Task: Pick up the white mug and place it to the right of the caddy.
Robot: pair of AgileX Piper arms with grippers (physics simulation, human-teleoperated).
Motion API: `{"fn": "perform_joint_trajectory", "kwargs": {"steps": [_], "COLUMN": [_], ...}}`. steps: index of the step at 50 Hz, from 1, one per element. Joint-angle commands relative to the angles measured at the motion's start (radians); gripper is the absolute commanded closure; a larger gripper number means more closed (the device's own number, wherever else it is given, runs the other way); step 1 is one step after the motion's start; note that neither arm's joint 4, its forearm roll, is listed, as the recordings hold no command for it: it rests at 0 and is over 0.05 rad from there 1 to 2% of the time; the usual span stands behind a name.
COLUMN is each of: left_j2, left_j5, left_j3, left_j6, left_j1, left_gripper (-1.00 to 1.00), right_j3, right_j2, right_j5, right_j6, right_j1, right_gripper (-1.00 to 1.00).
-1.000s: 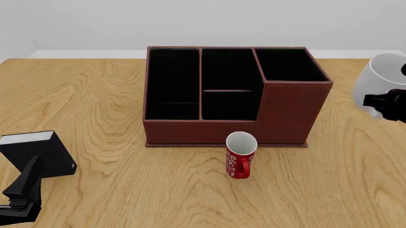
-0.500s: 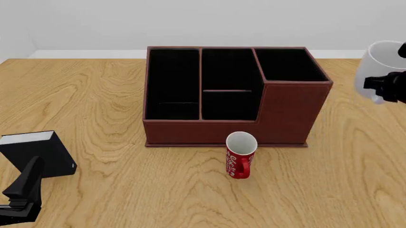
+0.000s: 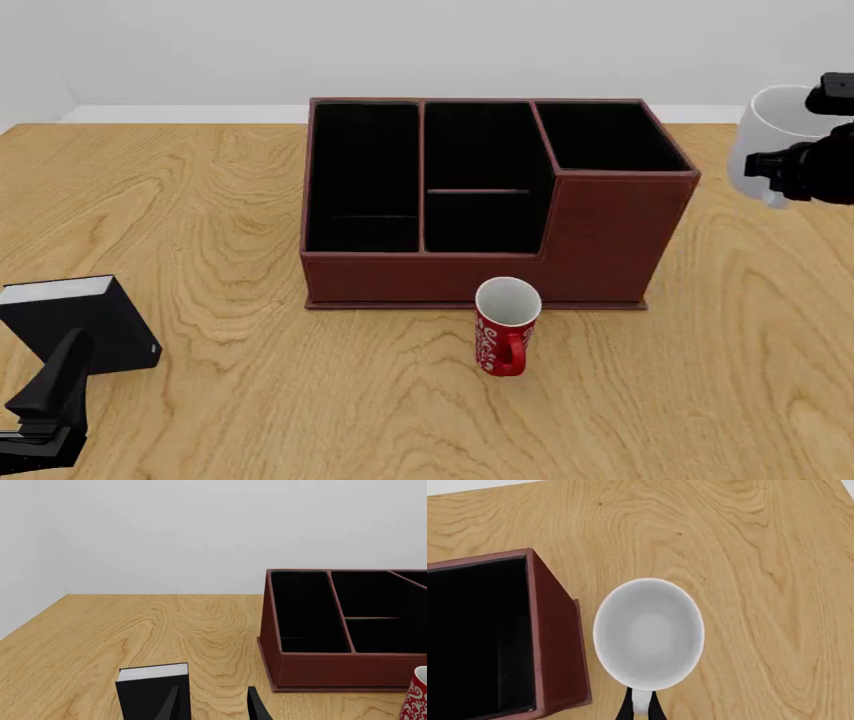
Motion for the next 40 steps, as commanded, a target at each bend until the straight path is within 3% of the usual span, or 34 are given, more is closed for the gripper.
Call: {"fn": "perform_joint_trajectory", "kwargs": {"steps": [1,40], "left_j2": [0.000,0.000], "left_j5": [0.000,0.000], "left_j3": [0.000,0.000], "left_j6": [0.000,0.000], "left_j1": [0.000,0.000], "left_gripper": [-1.00,-1.00], "right_j3": [-0.011,0.077], "right_j2": [0.064,0.137], "right_j5": [-0.027,-0.119], "right_j6": [0.005,-0.006], "right_j1": [-0.003,0.027], "right_gripper": [1.00,1.00]}}
